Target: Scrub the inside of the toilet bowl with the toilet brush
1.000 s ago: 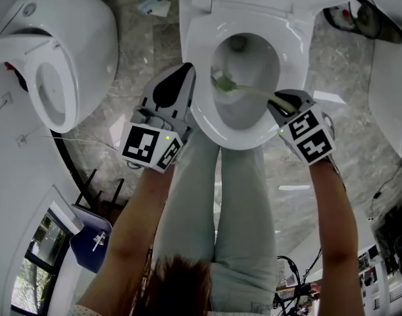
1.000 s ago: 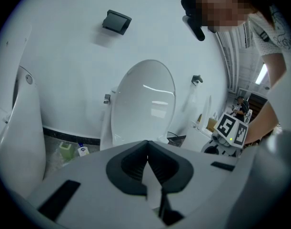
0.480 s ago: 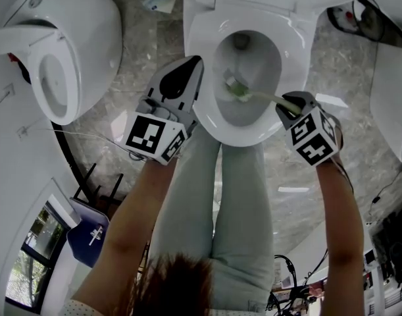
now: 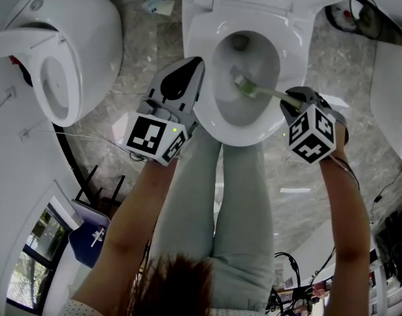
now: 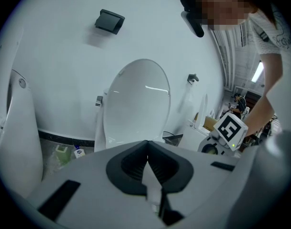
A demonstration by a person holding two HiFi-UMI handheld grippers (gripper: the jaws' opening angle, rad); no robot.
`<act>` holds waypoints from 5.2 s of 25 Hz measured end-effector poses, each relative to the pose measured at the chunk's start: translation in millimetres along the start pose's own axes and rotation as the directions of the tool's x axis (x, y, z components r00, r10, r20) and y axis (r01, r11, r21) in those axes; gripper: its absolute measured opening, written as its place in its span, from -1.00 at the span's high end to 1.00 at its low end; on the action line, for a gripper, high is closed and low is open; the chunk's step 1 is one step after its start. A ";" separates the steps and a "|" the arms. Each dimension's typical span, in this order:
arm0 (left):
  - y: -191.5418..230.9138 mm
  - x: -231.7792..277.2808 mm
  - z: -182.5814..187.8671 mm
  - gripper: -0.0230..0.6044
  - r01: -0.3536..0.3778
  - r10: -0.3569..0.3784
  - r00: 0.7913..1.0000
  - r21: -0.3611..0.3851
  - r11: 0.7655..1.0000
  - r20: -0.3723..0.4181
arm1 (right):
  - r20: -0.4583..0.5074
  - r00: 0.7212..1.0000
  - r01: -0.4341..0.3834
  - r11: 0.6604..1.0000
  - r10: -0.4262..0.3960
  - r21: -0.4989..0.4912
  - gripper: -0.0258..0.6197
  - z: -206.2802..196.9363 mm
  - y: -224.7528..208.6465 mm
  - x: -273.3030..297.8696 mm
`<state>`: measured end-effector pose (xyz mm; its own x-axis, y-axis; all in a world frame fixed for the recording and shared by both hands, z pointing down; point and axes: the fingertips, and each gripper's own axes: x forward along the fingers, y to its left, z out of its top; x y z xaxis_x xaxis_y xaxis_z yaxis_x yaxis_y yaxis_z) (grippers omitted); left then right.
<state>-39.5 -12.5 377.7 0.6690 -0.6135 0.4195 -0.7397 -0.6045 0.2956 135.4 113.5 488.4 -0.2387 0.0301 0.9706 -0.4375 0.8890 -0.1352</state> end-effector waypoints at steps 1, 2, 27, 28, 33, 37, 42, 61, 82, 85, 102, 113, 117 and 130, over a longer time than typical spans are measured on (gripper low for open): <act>0.5 -0.3 -0.2 0.92 0.000 0.000 1.000 0.000 1.000 0.000 | -0.003 1.000 0.005 1.000 -0.005 -0.004 0.59 0.0 -1.5 -0.3; 1.1 -0.7 -0.4 0.92 -0.001 0.001 1.000 0.000 1.000 0.000 | -0.007 1.000 0.010 1.000 -0.010 -0.006 0.59 -0.2 -3.3 -0.6; 17.3 -5.2 -8.0 0.92 -0.004 0.004 1.000 -0.018 1.000 -0.005 | -0.050 0.986 0.156 0.987 -0.158 -0.048 0.59 11.2 -73.6 -6.9; 18.2 -5.7 -8.0 0.92 -0.004 0.004 1.000 -0.018 1.000 -0.005 | -0.051 0.985 0.163 0.985 -0.166 -0.052 0.59 12.5 -75.5 -7.3; 22.9 -8.9 -7.2 0.92 -0.012 0.012 1.000 -0.023 1.000 0.000 | -0.050 0.975 0.214 0.974 -0.218 -0.068 0.59 19.1 -81.7 -13.0; 24.3 -10.2 -8.2 0.92 -0.013 0.013 1.000 -0.027 1.000 0.003 | -0.076 0.972 0.213 0.971 -0.222 -0.108 0.59 17.6 -73.6 -16.6; 27.2 -13.3 -8.6 0.92 -0.016 0.016 1.000 -0.021 1.000 0.002 | -0.102 0.978 0.163 0.973 -0.181 -0.161 0.59 8.9 -51.9 -18.8; 37.8 -25.9 -6.0 0.92 -0.044 0.044 0.999 0.001 0.999 0.007 | -0.080 0.996 0.038 0.998 -0.033 0.051 0.59 -6.1 16.8 -16.1; 34.3 -31.0 -10.1 0.92 -0.045 0.045 0.999 -0.010 0.999 0.012 | 0.160 0.986 -0.137 0.784 0.049 0.605 0.59 16.6 69.8 -10.0; 33.6 -31.1 -10.5 0.92 -0.045 0.045 0.999 -0.010 0.999 0.010 | 0.221 0.974 -0.186 0.712 0.045 0.677 0.59 19.8 73.1 -9.2; 16.8 -38.5 10.5 0.92 -0.029 0.029 0.999 0.013 0.999 0.027 | 0.360 0.910 -0.149 0.646 -0.207 0.749 0.58 13.1 43.7 -36.8; -20.3 -61.9 81.7 0.92 -0.029 0.028 0.996 0.014 0.999 0.081 | 0.381 0.827 -0.023 0.653 -0.413 0.757 0.58 -3.7 31.4 -149.9; -42.0 -73.5 124.0 0.92 -0.015 0.011 0.993 0.035 0.999 0.116 | 0.401 0.786 0.007 0.655 -0.471 0.756 0.58 6.8 28.8 -193.6; -92.4 -135.8 208.9 0.92 0.026 -0.037 0.989 0.074 0.997 0.143 | 0.430 0.714 0.214 0.757 -0.553 0.617 0.58 43.7 29.5 -309.9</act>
<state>-46.9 20.5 114.1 0.6991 -0.6575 0.2809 -0.7145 -0.6564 0.2419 158.6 110.4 174.9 -0.3017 -0.6664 0.6818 -0.9175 0.3973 -0.0177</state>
